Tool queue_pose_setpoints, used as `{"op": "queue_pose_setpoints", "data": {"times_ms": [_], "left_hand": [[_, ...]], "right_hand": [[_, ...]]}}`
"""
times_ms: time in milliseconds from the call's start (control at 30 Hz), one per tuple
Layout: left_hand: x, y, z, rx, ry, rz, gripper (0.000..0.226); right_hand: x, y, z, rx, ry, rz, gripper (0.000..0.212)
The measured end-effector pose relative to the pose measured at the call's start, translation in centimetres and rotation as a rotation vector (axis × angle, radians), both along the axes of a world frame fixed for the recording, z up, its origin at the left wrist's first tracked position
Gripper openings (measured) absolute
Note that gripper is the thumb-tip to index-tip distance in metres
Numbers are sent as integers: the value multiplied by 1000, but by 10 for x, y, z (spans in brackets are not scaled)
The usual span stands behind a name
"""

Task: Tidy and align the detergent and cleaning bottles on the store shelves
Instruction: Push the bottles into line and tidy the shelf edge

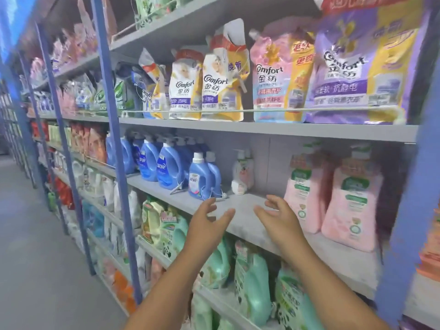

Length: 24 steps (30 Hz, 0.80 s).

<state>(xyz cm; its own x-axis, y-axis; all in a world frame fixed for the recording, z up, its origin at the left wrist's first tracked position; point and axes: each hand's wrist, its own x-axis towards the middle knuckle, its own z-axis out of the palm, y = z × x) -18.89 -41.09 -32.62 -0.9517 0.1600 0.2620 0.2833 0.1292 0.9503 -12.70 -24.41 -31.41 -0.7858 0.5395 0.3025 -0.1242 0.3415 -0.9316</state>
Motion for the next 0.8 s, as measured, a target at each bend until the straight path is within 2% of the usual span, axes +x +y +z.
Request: {"op": "queue_pose_setpoints", "data": {"times_ms": [167, 300, 433, 500, 533, 600, 733, 800], "left_hand": [[-120, 46, -9, -38, 23, -37, 60], [-189, 86, -10, -57, -6, -62, 65], [-231, 134, -12, -108, -28, -82, 74], [-248, 156, -15, -110, -100, -91, 71], [-256, 164, -17, -107, -125, -92, 61], [-271, 175, -18, -127, -123, -101, 44], [-291, 181, -12, -191, -21, -91, 58], [-286, 177, -9, -178, -28, -95, 44]], "right_hand": [[-127, 20, 5, -71, -12, -39, 51], [-196, 52, 12, -74, -81, -181, 20], [-253, 86, 25, -26, -186, -230, 17], [-275, 104, 22, -56, -228, -221, 50], [-283, 111, 19, -94, -240, -210, 53], [-295, 121, 11, -137, -241, -183, 45], [-305, 123, 7, -92, -207, -264, 21], [-309, 119, 10, -49, -187, -256, 17]]}}
